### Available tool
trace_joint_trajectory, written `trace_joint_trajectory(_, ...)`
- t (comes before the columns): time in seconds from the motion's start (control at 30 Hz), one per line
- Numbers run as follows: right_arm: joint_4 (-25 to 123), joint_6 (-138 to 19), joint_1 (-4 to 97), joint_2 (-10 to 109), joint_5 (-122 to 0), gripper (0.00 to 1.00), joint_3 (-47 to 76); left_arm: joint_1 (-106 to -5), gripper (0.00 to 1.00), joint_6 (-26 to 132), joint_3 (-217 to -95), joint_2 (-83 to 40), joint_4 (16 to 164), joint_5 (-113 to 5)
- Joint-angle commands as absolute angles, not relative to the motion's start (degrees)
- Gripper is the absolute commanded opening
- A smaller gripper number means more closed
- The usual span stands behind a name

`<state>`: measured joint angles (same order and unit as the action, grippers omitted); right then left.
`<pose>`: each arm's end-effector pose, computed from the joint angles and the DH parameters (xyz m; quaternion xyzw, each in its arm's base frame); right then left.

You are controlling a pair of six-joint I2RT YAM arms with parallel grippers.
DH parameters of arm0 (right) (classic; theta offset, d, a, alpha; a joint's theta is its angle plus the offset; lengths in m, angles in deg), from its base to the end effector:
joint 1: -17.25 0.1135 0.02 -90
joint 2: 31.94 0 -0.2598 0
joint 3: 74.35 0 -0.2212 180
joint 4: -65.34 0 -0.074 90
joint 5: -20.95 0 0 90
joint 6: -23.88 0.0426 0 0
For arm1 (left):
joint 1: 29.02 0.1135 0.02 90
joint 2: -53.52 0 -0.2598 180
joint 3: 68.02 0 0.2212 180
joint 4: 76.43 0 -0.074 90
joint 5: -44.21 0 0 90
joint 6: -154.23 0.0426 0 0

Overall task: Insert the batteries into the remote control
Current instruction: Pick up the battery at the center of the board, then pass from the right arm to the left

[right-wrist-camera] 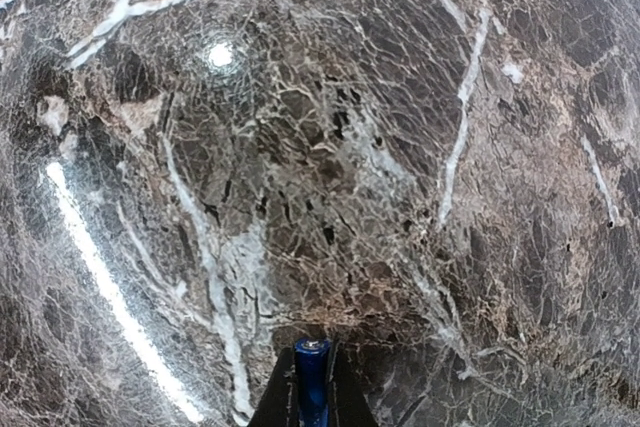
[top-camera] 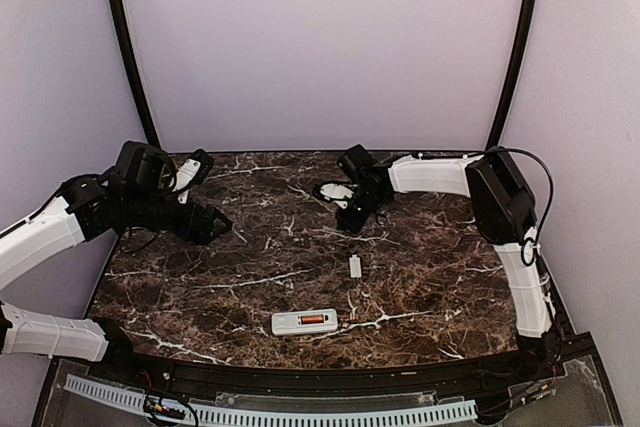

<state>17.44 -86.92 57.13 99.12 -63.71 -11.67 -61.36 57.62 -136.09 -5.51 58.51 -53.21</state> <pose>0.3511 0.2985 0.1544 -0.4991 0.8301 0.0851 0.2338 0.1650 -0.1110 0.3027 0.2266 0.8604 -0.2053 0.4077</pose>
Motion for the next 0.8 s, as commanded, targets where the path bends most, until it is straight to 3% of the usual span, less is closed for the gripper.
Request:
trace_joint_trajectory(0.0, 12.8, -86.1, 57.6, 100.6, -64.6, 0.0, -11.9, -60.9, 0.86, 58.4, -136.8, -4.5, 57.2, -53.0)
trace_joint_trajectory(0.33, 15.9, -75.2, 57.6, 88.1, -59.3, 0.0, -9.7, -60.9, 0.86, 57.6, -135.7, -3.7, 58.5, -52.4)
trace_joint_trajectory(0.47, 21.0, -66.7, 58.1, 80.1, -56.3, 0.0, -7.6, -61.0, 0.81, 56.7, -135.3, -2.3, 60.8, -53.3)
trace_joint_trajectory(0.77, 39.9, -55.5, 68.6, 64.7, -58.0, 0.0, -2.7, -61.3, 0.69, 48.6, -131.9, 5.2, 82.3, -61.2)
